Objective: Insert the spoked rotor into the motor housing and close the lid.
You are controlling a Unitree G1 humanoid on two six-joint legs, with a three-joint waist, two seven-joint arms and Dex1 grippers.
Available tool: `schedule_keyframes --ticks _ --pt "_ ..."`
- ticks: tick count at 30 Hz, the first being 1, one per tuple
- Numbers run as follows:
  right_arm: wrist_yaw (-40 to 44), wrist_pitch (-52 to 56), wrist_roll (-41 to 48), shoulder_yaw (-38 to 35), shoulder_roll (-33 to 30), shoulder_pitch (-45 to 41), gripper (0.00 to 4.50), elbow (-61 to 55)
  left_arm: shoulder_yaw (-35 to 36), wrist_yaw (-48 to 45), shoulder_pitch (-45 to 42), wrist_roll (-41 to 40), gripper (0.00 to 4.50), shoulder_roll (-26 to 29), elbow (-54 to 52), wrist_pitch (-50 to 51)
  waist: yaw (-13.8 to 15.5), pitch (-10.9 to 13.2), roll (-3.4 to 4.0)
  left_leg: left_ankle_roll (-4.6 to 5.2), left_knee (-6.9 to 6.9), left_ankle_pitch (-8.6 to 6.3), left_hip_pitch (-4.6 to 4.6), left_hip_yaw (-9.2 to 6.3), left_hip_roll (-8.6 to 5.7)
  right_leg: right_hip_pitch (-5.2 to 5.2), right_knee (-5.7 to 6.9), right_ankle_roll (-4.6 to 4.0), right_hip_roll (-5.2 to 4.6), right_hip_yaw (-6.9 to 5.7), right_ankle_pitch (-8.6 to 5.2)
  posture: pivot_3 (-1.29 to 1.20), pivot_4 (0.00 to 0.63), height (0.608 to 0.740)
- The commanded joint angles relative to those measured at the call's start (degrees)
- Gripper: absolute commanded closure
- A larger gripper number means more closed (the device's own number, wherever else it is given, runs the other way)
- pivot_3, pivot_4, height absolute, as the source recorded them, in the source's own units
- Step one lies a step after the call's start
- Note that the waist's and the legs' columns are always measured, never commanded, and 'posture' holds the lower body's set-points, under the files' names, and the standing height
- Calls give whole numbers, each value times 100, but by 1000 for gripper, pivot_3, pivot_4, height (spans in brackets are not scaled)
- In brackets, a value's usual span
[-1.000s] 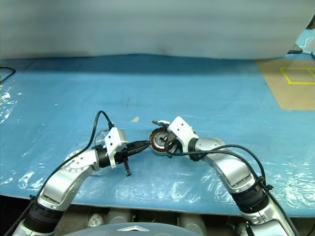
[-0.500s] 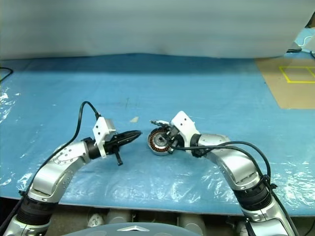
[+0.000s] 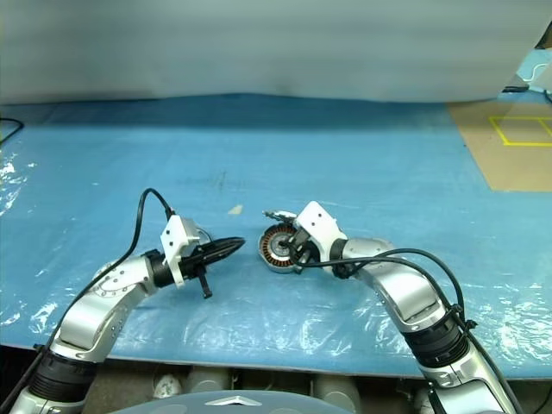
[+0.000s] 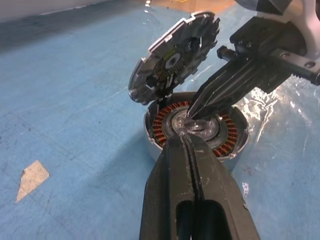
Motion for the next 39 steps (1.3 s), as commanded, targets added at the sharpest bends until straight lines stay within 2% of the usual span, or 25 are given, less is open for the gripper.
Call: schedule_keyframes --ticks 1,7,16,26,35,39 --pt "191 -13 92 37 -51 4 4443 -167 -8 -87 22 32 4500 -17 46 -270 0 0 0 0 0 0 0 0 0 0 0 0 0 0 0 0 150 740" --pt "340 -148 97 16 -46 88 4443 -262 -37 -130 102 74 4500 -20 142 -388 0 0 0 0 0 0 0 0 0 0 0 0 0 0 0 0 150 740" --pt "-131 -350 -400 21 129 27 4443 214 -80 -185 154 115 4500 -25 214 -448 -1 0 0 0 0 0 1 0 0 0 0 0 -1 0 0 0 150 740" --pt "44 -328 -272 33 63 51 4443 37 -117 -198 155 151 4500 -19 222 -444 0 0 0 1 1 0 2 0 0 1 1 1 -2 1 0 0 150 740" --pt "473 -248 524 -790 -172 408 4443 -772 290 -118 102 -186 4500 26 34 -295 6 1 -2 1 -2 0 -5 0 1 -3 -4 0 0 0 0 0 150 740" --pt "677 -299 832 -1127 -392 886 4443 -1017 762 -242 154 -345 4500 452 -39 -121 6 1 -2 1 -4 0 -2 0 2 -3 -4 0 1 -1 -1 0 150 740"
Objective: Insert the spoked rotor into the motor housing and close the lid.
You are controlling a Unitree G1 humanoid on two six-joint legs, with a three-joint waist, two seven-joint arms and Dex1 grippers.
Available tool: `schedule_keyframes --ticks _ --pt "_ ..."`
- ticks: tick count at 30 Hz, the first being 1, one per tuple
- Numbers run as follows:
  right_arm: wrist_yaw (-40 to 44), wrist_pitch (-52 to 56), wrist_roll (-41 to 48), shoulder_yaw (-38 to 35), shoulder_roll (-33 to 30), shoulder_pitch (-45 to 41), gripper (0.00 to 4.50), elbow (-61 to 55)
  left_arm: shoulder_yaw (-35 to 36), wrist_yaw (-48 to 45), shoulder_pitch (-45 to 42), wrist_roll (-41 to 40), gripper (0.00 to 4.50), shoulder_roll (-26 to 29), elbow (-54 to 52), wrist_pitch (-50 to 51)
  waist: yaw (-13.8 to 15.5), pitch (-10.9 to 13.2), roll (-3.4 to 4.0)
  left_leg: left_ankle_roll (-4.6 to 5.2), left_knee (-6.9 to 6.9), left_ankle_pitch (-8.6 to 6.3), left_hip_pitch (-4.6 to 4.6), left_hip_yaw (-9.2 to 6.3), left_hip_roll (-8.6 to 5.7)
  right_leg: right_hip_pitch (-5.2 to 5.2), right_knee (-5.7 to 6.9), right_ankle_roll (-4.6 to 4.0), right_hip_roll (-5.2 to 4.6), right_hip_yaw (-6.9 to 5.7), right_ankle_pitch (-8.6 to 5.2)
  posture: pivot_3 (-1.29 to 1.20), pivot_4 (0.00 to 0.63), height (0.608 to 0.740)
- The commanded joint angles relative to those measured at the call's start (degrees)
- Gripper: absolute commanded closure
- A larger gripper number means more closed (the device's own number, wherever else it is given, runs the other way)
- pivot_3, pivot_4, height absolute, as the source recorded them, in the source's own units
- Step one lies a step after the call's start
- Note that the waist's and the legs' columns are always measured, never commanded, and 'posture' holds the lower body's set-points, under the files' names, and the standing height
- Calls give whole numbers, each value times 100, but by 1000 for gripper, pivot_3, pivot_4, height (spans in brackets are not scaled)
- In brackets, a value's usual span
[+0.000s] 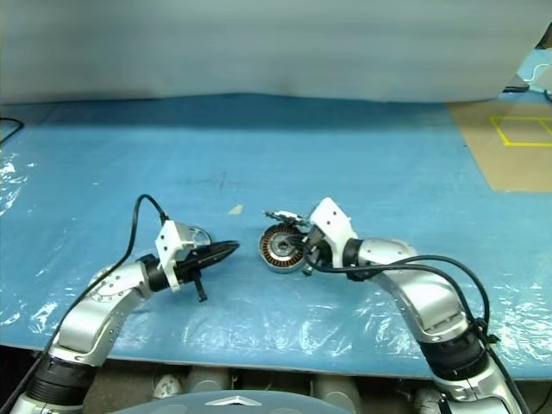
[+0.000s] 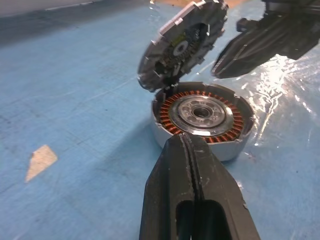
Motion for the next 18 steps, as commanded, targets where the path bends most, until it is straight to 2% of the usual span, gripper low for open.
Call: schedule_keyframes --ticks 1,4,7,10,15,18 --pt "225 -77 379 -333 -151 337 4443 -397 594 -102 -39 -336 4500 401 -223 230 0 0 0 0 -1 0 0 0 0 0 -1 0 0 0 -1 0 150 740" --pt "267 -132 527 -536 -214 566 4443 -442 1034 52 -495 -505 4500 957 -57 1017 0 2 -2 1 -2 0 -1 0 -1 -1 -4 0 0 -1 0 0 150 740" --pt "237 -258 429 -528 -269 673 4443 -323 1203 -242 -874 -610 4500 1482 165 1389 2 2 -4 1 5 -1 1 -1 -2 1 1 6 -1 -2 -3 0 150 740" --pt "279 -452 288 -360 -323 701 4443 -176 1093 -828 -1203 -607 4500 1945 580 1497 1 2 -4 1 2 0 2 0 -6 2 -3 7 -4 2 -4 0 150 740" --pt "204 -676 176 -172 -164 750 4443 31 661 -1990 -1941 -549 4500 2297 1458 1474 5 2 -5 -1 -11 0 -3 0 -3 -5 -6 -1 0 -4 -1 0 150 740" --pt "118 -846 67 -148 -139 979 4500 65 313 -2550 -2082 -296 3919 2473 1843 1327 4 2 -5 -1 -13 1 -3 1 -6 -6 -8 -1 -2 -2 -1 0 150 740"
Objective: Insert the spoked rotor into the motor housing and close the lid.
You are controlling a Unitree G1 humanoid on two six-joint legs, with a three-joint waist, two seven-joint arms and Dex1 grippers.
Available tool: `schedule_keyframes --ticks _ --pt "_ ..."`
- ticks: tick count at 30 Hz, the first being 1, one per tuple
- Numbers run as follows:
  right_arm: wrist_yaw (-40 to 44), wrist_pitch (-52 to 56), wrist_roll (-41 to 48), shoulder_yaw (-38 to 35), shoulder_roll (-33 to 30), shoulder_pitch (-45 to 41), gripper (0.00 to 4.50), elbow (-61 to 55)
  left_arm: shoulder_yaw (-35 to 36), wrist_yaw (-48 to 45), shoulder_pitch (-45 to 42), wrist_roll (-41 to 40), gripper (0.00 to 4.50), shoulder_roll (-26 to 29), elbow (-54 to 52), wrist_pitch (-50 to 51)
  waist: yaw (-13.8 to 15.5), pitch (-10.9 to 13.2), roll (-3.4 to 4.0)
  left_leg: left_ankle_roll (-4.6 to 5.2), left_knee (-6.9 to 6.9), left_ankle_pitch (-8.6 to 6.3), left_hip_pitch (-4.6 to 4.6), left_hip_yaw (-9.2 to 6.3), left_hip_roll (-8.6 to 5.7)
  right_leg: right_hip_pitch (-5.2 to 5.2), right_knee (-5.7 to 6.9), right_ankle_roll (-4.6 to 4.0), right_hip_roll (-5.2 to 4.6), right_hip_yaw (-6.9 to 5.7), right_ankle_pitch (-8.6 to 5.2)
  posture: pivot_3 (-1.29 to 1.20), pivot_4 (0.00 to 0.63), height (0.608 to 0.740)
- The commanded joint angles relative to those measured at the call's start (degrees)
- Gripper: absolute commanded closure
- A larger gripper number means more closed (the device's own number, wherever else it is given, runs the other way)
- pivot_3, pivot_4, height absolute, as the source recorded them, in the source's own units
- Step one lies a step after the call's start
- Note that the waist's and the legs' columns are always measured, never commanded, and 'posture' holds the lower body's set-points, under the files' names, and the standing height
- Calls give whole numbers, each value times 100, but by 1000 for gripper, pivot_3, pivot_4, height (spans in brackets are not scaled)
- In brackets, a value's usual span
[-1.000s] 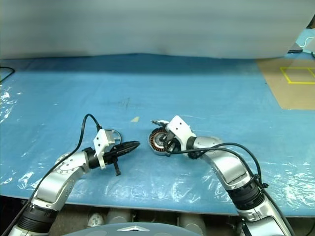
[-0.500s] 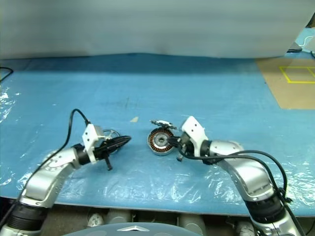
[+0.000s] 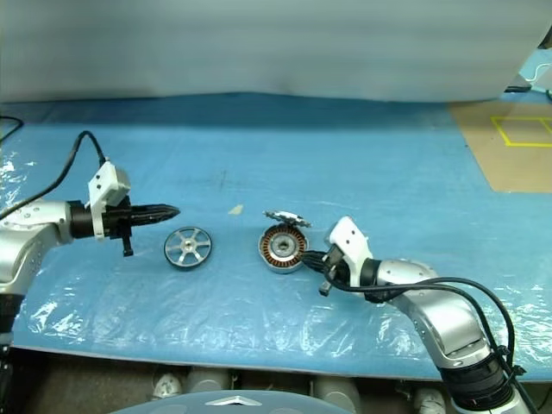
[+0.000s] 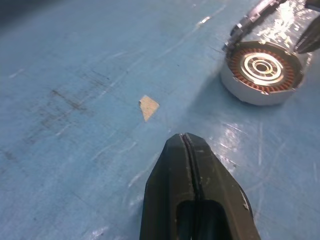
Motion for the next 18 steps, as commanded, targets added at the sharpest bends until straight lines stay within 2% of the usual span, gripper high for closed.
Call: schedule_keyframes --ticks 1,6,14,18 --pt "-93 -237 -68 -44 19 261 4500 -92 -268 -698 -119 191 3596 259 337 -218 -3 0 0 0 -2 0 0 0 0 0 -4 0 0 0 0 0 150 740" --pt "-194 -329 20 -234 0 668 4500 -272 -450 -903 -221 635 1808 328 504 -813 8 0 -2 0 -7 0 0 0 3 4 -9 0 0 -3 0 0 150 740" --pt "-171 -865 469 -776 407 995 4500 -424 -561 -906 -172 743 1808 163 129 -945 7 1 -5 1 -6 0 4 -1 3 8 -10 0 -3 -4 0 0 150 740" --pt "-97 -1108 463 -880 404 1115 4500 -428 -713 -923 -150 907 1808 179 71 -1061 7 1 -5 1 -7 0 3 0 2 8 -11 0 -3 -5 0 0 150 740"
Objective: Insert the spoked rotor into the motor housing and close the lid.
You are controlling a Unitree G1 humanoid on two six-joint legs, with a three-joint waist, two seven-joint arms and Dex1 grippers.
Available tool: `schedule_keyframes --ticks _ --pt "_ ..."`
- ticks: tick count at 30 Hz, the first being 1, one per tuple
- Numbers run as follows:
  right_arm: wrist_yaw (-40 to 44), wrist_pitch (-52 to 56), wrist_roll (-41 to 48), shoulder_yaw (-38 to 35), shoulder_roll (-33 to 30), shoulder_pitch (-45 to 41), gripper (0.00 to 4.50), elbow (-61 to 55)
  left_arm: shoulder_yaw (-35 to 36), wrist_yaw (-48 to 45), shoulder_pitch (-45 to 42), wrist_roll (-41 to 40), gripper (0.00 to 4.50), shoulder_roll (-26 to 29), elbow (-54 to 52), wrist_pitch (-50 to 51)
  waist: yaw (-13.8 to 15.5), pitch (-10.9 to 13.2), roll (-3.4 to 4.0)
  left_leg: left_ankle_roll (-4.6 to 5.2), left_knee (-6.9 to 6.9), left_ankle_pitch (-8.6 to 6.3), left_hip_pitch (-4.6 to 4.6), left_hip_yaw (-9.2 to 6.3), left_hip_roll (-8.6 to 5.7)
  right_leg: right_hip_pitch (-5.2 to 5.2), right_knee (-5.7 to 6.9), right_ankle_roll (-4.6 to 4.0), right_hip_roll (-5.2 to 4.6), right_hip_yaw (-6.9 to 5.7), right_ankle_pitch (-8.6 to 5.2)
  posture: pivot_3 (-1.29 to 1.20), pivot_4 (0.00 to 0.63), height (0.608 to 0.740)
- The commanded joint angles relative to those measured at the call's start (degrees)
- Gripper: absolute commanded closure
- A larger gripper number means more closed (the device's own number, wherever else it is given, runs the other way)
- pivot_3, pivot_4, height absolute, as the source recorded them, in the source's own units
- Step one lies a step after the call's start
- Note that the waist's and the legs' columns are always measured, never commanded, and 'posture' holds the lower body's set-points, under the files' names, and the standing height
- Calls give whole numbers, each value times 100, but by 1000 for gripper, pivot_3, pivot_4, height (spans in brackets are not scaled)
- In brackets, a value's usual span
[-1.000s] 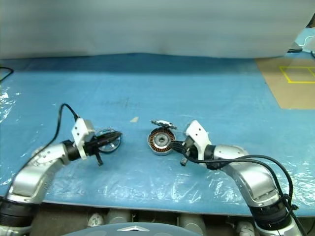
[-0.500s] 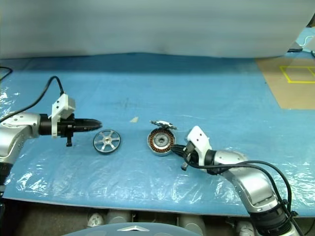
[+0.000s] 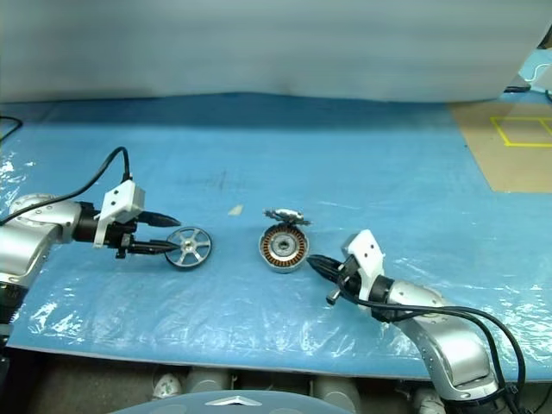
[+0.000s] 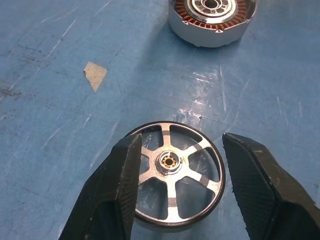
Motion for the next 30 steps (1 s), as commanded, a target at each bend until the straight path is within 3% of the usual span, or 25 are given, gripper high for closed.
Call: schedule_keyframes --ticks 1,11,14,18,30 --pt "99 -297 107 -160 -23 117 4500 -224 -123 -36 -12 239 1808 65 -151 -199 0 0 0 0 0 0 0 0 0 0 0 0 0 -1 0 0 150 740" --pt "64 -519 6 -217 -26 466 4500 -23 -372 361 153 825 1808 9 -430 -200 0 0 -1 0 0 0 -1 0 0 1 -2 0 0 -2 0 0 150 740" --pt "63 -548 60 -225 7 478 4500 -40 -361 597 123 942 1218 -107 -392 -228 0 0 0 1 0 0 0 0 0 1 -1 0 0 -1 0 0 150 740" --pt "24 -799 180 -329 224 502 4500 -97 -329 802 69 990 16 -240 -442 -199 0 1 -1 1 0 0 -1 0 0 1 -1 0 1 -2 0 0 150 740" --pt "491 -1522 62 -148 278 668 4500 239 -510 883 136 1044 16 -244 -811 174 -9 1 -1 2 -1 -1 1 -1 1 2 -5 0 0 -3 0 0 150 740"
